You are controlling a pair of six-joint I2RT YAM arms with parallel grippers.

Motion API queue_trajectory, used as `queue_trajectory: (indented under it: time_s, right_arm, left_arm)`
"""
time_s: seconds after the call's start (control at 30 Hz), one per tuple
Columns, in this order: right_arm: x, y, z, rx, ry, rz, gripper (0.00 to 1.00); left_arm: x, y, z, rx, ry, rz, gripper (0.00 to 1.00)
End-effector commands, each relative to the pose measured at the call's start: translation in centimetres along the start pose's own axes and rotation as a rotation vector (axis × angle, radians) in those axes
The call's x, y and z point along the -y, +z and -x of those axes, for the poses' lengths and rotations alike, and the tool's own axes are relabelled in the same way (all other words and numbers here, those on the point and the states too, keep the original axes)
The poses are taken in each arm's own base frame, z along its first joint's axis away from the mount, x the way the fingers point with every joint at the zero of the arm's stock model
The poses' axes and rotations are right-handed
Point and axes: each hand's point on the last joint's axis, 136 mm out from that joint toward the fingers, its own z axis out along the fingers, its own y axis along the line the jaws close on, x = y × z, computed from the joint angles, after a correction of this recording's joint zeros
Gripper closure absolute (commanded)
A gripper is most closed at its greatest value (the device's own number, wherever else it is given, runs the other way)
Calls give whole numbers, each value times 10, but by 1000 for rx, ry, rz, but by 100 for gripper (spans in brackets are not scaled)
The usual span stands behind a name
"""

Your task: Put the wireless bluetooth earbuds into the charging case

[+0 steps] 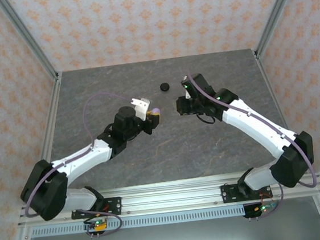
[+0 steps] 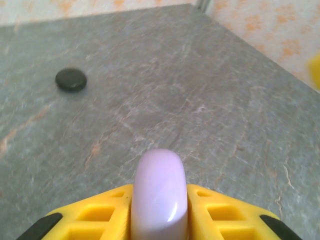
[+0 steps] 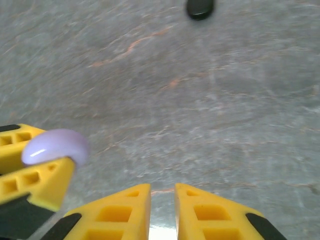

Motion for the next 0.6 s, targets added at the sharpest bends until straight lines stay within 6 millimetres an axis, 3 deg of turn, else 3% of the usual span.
queue_trajectory:
  time_s: [0.0, 0.2, 0.57]
  right_arm:
    - [25, -7, 6, 61, 61, -79, 79]
    - [54, -2, -3, 52, 107, -142, 78]
    - [65, 10, -19, 15, 113, -177, 78]
  left_arm:
    - [-19, 13, -1, -69, -211, 62, 72]
    - [-39, 46, -23, -211, -382, 87, 74]
    - [-32, 100, -54, -367, -529, 15, 75]
